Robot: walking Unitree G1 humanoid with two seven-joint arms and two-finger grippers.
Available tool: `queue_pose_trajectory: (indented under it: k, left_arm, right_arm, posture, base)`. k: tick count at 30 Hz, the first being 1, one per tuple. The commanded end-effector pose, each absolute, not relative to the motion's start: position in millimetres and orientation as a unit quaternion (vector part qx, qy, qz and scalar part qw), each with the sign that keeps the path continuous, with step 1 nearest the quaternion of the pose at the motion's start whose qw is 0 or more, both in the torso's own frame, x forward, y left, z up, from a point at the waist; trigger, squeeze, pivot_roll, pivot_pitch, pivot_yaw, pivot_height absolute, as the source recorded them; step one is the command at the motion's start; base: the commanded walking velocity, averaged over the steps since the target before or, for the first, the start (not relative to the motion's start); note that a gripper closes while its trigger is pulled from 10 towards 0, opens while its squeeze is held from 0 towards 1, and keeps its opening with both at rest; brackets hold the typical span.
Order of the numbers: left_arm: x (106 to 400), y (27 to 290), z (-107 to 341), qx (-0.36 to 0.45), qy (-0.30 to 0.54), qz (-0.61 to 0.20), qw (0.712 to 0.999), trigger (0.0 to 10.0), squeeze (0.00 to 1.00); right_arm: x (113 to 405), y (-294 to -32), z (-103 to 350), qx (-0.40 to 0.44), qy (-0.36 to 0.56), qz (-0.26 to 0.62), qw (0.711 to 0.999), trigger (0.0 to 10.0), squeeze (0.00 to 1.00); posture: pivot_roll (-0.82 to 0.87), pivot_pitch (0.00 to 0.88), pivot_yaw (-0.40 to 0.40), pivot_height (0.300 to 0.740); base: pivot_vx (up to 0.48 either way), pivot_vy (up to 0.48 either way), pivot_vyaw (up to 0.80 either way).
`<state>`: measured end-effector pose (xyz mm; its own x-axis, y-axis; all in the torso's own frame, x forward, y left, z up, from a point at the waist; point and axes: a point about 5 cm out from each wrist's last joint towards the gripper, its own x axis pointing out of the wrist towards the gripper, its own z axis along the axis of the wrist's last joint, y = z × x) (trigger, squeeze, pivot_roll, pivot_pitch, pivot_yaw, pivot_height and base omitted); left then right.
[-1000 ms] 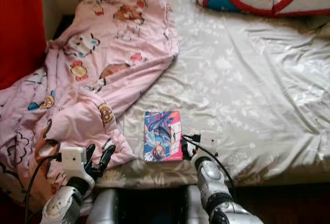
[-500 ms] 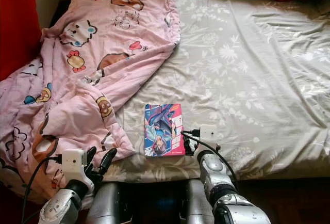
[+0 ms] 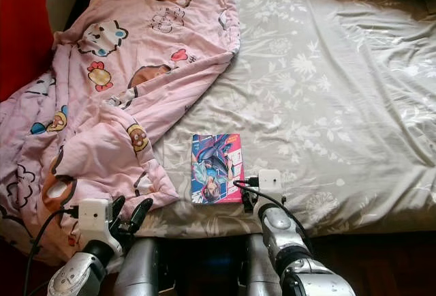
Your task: Clean up the room
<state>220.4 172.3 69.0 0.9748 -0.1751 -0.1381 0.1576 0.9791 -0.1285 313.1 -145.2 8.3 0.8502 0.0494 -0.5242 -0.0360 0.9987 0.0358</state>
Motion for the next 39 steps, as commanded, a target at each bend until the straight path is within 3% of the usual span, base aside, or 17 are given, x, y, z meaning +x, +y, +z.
queue_pose_trajectory:
  k: [1,8,9,10,11,39]
  left_arm:
    - [214,172,65,-0.055,0.091,-0.085,0.991,10.0,0.00]
    - [212,172,65,-0.056,0.095,-0.084,0.990,10.0,0.00]
    - [212,173,65,-0.055,0.096,-0.084,0.990,10.0,0.00]
    - [212,173,64,-0.055,0.097,-0.084,0.990,10.0,0.00]
    - [212,173,65,-0.055,0.097,-0.084,0.990,10.0,0.00]
    - [216,171,65,-0.054,0.098,-0.086,0.990,10.0,0.00]
  right_arm:
    - [302,-146,-4,0.007,0.305,0.020,0.952,10.0,0.00]
    - [301,-147,-5,-0.010,0.304,0.020,0.952,10.0,0.00]
    - [301,-147,-4,-0.019,0.301,0.019,0.953,7.2,0.00]
    - [302,-147,-4,-0.026,0.300,0.020,0.953,7.2,0.00]
    - [301,-147,-5,-0.044,0.300,0.024,0.953,0.0,0.00]
    - [289,-158,-15,-0.072,0.311,0.002,0.948,0.0,0.00]
  posture:
    - [0.03,0.329,0.017,0.631]
    - [0.04,0.332,0.017,0.631]
    - [0.04,0.331,0.014,0.631]
    - [0.04,0.331,0.014,0.631]
    - [0.03,0.331,0.013,0.631]
    - [0.04,0.322,0.014,0.631]
  base:
    - [0.000,0.000,0.00]
    - [0.000,0.000,0.00]
    - [0.000,0.000,0.00]
    - [0.000,0.000,0.00]
    - [0.000,0.000,0.00]
    - [0.000,0.000,0.00]
